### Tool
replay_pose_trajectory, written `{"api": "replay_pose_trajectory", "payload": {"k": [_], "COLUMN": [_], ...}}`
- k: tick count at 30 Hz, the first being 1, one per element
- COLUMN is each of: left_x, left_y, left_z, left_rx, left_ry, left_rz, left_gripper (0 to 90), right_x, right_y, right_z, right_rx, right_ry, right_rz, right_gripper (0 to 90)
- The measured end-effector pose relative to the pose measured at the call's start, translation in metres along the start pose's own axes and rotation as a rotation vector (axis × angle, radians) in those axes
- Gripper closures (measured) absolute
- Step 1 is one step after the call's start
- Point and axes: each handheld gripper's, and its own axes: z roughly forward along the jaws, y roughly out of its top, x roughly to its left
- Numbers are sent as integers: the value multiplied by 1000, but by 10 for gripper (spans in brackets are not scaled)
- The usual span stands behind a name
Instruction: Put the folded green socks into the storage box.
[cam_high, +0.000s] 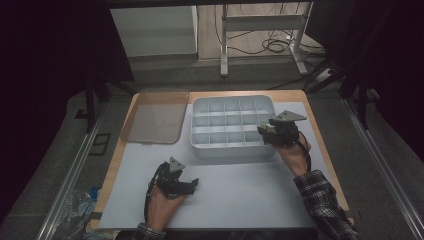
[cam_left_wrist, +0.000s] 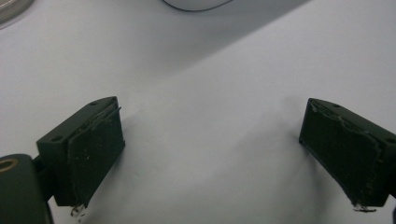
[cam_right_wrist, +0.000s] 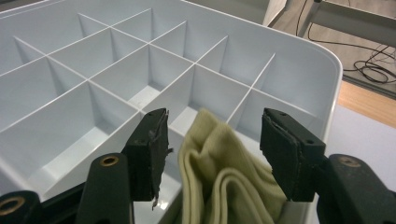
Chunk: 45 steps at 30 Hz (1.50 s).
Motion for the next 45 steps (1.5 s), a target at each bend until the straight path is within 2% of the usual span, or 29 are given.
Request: {"api": "replay_pose_trajectory", "payload": {"k": [3,7,10,23,33,45], "left_x": [0,0,0,0,0,0], "left_y": [0,0,0,0,0,0], "left_z": [0,0,0,0,0,0], "left_rx": [0,-1,-1,0,-1,0], "left_ry": [0,0,0,0,0,0], "left_rz": [0,0,0,0,0,0], "left_gripper": [60,60,60,60,60,60], "right_x": [2,2,0,-6,-6,-11], "right_y": [2,1,-2,-11,-16,-16], "right_z": [4,6,4,-12,-7,-12], "right_rx": [15,41,45,50,61,53], "right_ry": [-26,-25,-18,-28,-26,-11], "right_rz": [-20,-23,-21,9,18,48], "right_gripper": [541,720,784,799,798,686]}}
